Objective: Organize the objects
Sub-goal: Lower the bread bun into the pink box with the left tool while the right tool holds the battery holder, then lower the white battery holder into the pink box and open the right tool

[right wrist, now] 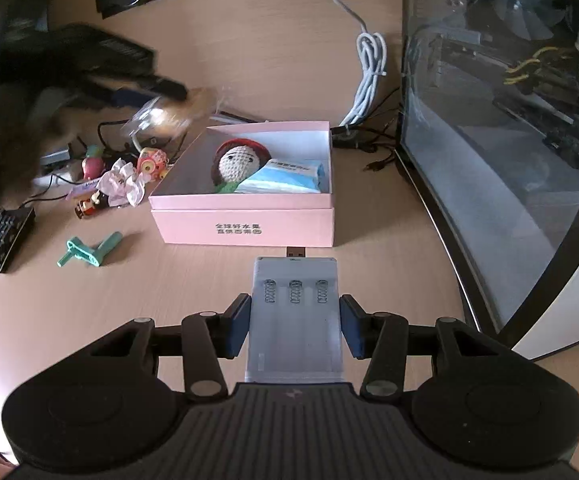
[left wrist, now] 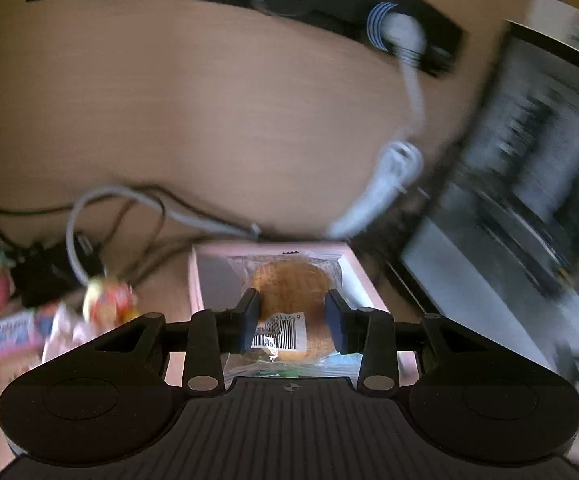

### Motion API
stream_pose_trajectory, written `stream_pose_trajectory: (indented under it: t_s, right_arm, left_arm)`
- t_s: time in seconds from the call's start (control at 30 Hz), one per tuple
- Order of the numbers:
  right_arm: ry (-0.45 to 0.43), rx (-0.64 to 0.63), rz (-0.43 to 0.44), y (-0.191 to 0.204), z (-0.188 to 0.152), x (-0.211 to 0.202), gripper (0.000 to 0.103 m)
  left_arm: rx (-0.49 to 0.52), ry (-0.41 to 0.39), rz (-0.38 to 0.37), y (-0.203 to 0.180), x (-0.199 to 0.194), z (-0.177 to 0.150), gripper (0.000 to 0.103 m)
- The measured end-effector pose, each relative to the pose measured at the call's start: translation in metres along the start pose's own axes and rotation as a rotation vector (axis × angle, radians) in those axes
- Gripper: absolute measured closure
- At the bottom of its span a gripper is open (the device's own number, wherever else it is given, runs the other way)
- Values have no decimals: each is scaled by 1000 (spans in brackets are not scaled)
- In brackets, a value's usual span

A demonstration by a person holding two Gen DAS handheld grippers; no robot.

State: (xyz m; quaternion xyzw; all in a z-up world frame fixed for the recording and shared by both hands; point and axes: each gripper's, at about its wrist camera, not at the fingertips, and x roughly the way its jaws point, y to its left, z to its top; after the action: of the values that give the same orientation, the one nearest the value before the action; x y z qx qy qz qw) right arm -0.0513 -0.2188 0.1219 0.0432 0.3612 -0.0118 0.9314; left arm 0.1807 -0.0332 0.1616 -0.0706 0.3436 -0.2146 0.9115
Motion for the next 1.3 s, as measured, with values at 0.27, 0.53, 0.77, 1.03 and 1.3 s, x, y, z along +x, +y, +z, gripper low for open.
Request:
stream_pose_trajectory:
  t_s: [0.27, 0.53, 0.77, 1.03, 1.3]
  right_arm:
    - [31, 13, -5, -20, -2, 11, 56]
    - [53, 23, -20, -36, 1, 24, 56]
    - [-7, 57, 60, -35, 46, 23, 56]
    - [-77, 144, 139, -33, 162, 83, 56]
    - [-38, 196, 91, -33, 179, 115, 34]
  left_arm:
    - [-327, 190, 24, 26, 117, 25, 61]
    - [-422, -21, 94, 46, 88, 29, 61]
    - [-317, -53, -13, 48, 17, 3, 61]
    - [-241, 12, 12, 46, -58, -100, 61]
    - [-237, 105, 179, 82, -106, -178, 61]
